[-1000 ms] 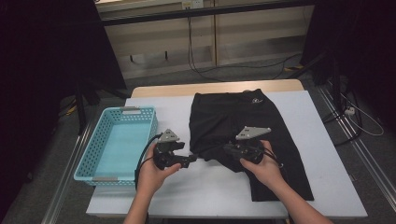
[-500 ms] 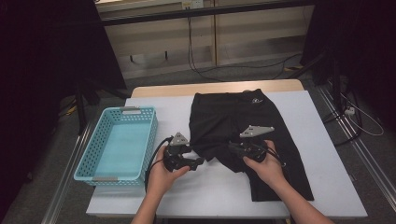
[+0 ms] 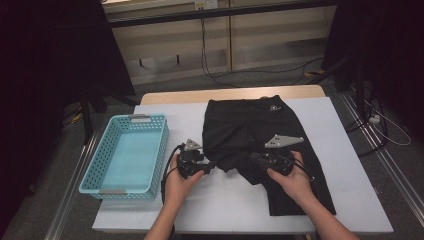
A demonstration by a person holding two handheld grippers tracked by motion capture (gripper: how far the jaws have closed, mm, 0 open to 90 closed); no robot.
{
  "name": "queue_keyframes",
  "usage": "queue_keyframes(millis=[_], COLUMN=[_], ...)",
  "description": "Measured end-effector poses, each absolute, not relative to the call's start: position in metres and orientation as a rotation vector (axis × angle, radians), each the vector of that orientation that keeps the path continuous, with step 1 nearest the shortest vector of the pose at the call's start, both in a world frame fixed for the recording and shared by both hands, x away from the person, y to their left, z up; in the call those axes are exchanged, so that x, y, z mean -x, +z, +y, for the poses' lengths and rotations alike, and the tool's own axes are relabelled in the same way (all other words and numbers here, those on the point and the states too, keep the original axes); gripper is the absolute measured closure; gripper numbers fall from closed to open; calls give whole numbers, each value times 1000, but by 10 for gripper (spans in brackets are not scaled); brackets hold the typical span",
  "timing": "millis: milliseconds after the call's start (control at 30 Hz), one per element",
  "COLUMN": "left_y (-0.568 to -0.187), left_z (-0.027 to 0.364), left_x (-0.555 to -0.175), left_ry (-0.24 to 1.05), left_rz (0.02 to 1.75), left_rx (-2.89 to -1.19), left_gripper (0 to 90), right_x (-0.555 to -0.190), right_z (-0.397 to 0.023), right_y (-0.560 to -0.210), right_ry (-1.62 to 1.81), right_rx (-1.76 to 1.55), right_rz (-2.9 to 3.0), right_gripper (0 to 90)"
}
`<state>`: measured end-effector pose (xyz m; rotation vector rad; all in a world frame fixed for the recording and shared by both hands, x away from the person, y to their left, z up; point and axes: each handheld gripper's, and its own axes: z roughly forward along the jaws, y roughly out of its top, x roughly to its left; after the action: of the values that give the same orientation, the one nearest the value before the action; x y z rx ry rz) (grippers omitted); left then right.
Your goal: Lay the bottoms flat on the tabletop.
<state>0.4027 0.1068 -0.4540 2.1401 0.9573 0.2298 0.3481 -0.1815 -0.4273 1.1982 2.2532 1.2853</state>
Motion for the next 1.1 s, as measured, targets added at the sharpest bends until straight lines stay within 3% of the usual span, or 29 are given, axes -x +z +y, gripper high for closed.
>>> queue_keyframes(millis=[67, 100, 267, 467, 700, 733, 767, 800, 1100], left_y=[-454, -454, -455, -443, -434, -437, -439, -440, -455], left_z=[105, 104, 101, 102, 108, 107, 106, 105, 87], left_x=[-405, -405, -406, -406, -403, -403, -403, -404, -404], left_ry=[212, 194, 172, 109, 117, 172, 214, 228, 184], left_rz=[950, 949, 922, 904, 880, 874, 864, 859, 828], left_rx=[-2130, -2133, -2149, -2119, -2100, -2099, -2110, -2122, -2165], left_gripper=[531, 609, 769, 900, 887, 810, 656, 557, 599], right_x=[-347, -346, -345, -342, -340, -341, -342, -343, -348], right_z=[-182, -182, -181, -178, -176, -176, -178, -179, -189], right_y=[-426, -426, -425, -423, -421, -422, -422, -423, -428], right_ry=[1290, 1290, 1295, 1298, 1295, 1284, 1274, 1264, 1232], right_rx=[-1185, -1183, -1173, -1152, -1132, -1140, -1151, -1169, -1239], right_rz=[2251, 2255, 2260, 2273, 2276, 2272, 2263, 2254, 2217], right_gripper=[871, 871, 870, 872, 872, 872, 872, 872, 873])
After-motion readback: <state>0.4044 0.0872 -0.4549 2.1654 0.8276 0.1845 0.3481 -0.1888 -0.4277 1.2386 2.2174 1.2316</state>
